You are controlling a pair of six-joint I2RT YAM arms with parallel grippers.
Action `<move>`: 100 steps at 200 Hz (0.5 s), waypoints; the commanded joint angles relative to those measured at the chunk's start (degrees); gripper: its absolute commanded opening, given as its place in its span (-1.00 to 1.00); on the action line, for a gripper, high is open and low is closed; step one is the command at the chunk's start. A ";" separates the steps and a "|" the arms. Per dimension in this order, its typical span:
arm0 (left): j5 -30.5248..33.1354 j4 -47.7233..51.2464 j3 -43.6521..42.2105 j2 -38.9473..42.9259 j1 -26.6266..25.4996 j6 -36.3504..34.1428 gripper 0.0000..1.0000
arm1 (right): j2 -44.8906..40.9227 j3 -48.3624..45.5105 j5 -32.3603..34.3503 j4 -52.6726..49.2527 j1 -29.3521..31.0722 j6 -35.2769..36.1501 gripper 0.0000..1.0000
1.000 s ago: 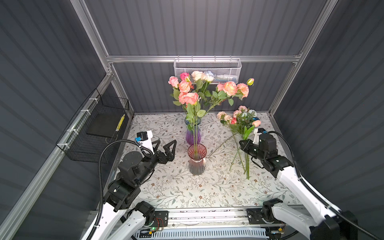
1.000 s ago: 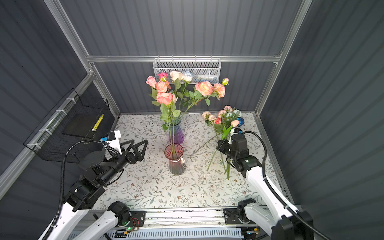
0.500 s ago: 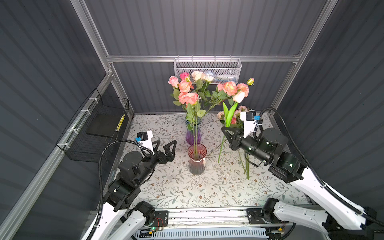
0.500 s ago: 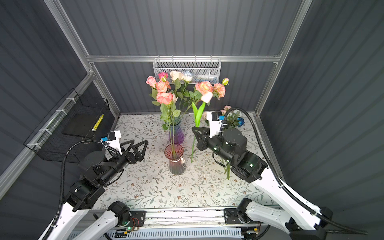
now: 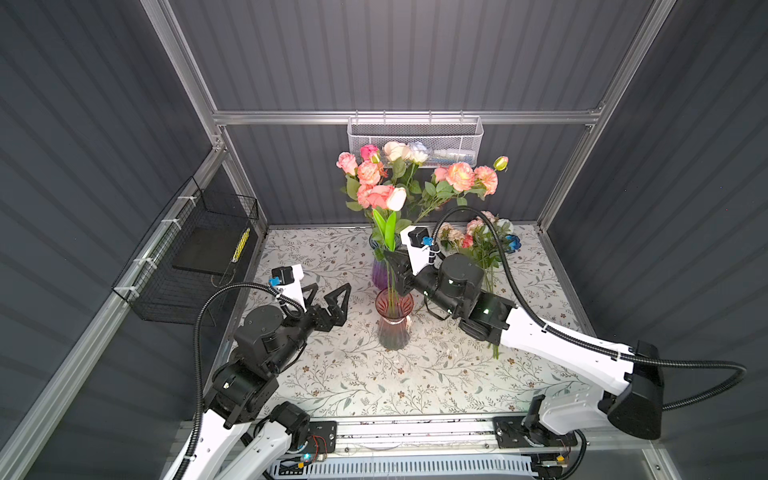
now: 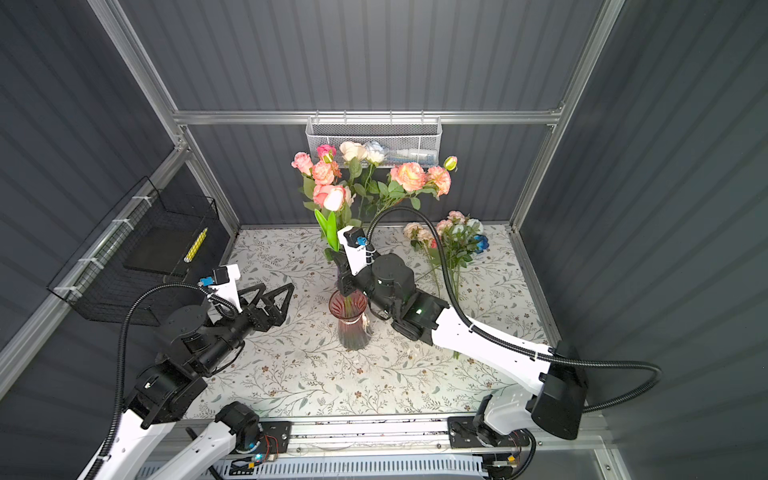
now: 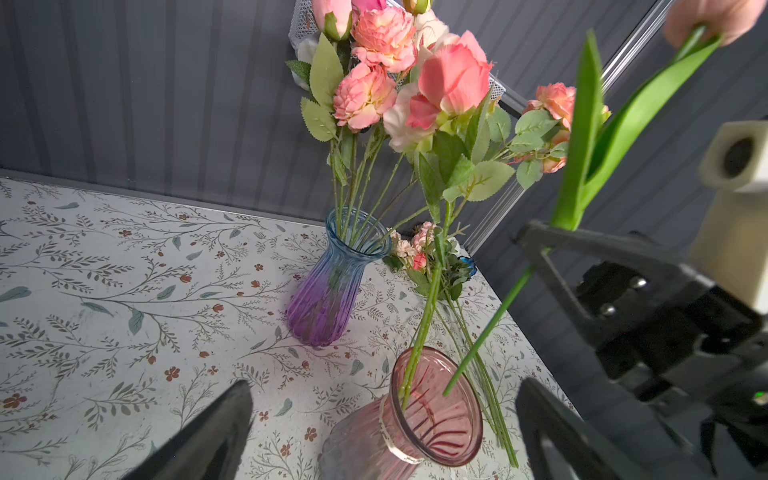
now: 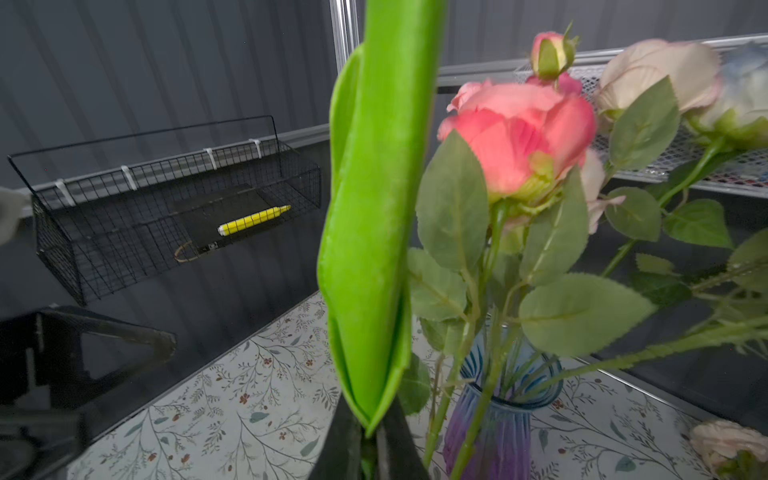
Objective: Arrange the flowers into the vase
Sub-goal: 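Lower the tulip stem into the pink vase and open the right gripper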
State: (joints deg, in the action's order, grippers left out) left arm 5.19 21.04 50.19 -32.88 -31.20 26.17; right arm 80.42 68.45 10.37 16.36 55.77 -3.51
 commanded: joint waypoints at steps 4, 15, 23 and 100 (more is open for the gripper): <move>0.70 0.41 0.95 0.63 -0.13 -0.18 0.99 | 0.36 -2.13 2.46 2.90 0.50 1.78 -0.92; 0.58 0.16 0.89 0.63 -0.18 -0.24 0.99 | 0.24 -3.26 2.15 1.54 0.98 1.10 -0.88; 0.61 0.01 0.87 0.59 -0.18 -0.33 0.99 | 0.18 -3.98 2.04 0.28 1.42 0.83 -0.81; -0.13 -2.03 3.25 -1.81 -0.18 -2.18 1.00 | -10.44 -9.99 2.18 -8.60 2.77 -4.81 0.19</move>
State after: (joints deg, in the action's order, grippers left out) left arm 5.17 20.75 51.27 -34.04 -31.20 25.65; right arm 74.83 59.70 11.88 9.93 58.30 -5.65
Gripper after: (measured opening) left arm 0.997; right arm 0.581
